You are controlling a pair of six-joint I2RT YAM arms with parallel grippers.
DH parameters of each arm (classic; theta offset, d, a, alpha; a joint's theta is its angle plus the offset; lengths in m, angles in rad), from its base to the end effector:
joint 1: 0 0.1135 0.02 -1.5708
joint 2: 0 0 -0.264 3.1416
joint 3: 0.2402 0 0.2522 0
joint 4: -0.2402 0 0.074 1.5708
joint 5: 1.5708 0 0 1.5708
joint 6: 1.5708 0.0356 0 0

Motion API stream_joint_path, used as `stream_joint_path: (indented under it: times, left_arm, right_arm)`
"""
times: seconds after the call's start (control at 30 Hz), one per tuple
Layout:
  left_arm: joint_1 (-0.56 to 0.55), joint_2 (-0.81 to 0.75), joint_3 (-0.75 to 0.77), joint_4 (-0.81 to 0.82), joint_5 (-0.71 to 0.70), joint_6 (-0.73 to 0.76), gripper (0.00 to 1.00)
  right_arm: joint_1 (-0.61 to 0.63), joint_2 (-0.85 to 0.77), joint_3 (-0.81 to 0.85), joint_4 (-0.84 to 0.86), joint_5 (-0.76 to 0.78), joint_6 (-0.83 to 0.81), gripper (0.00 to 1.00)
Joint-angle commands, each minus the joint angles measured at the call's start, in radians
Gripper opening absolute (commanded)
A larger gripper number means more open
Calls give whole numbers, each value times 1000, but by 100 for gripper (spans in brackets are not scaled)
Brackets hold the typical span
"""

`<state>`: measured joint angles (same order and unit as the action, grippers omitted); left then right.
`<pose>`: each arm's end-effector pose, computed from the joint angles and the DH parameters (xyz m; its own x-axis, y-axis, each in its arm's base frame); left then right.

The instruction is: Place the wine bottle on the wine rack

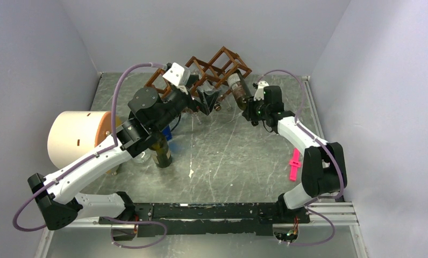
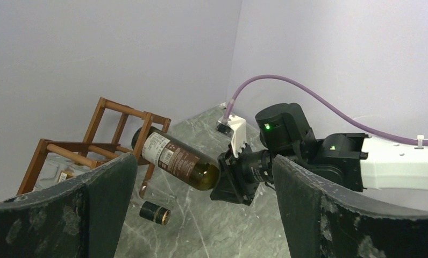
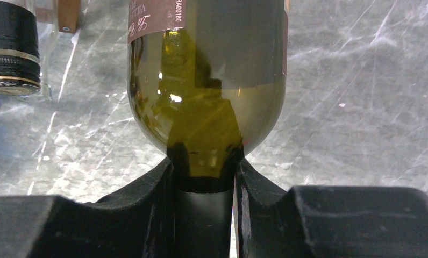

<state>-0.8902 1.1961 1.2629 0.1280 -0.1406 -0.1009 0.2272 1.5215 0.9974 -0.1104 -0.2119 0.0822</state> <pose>0.1744 -0.2075 0.4565 0.0524 -0.2232 -0.9734 0.6918 0.7110 -0.1258 0.3264 0.0831 0.2420 -0.6072 -0.0580 -0.7924 -0.3365 0.9222 0.1904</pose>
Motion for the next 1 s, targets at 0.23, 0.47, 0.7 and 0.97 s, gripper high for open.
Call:
stream_joint_path:
  times: [0.23, 0.47, 0.7, 0.97]
  left_arm:
    - [-3, 34, 46, -25, 44, -7, 99]
    - [-3, 46, 60, -33, 33, -11, 100]
    - [-3, 43, 57, -33, 24, -11, 100]
    - [-3, 50, 56, -24, 53, 1, 100]
  right_arm:
    - [-5, 107, 224, 27, -88, -244, 0]
    - [-15, 231, 354, 5, -121, -253, 0]
    - [-16, 341, 478, -44, -170, -264, 0]
    - [-13, 421, 570, -73, -179, -246, 12]
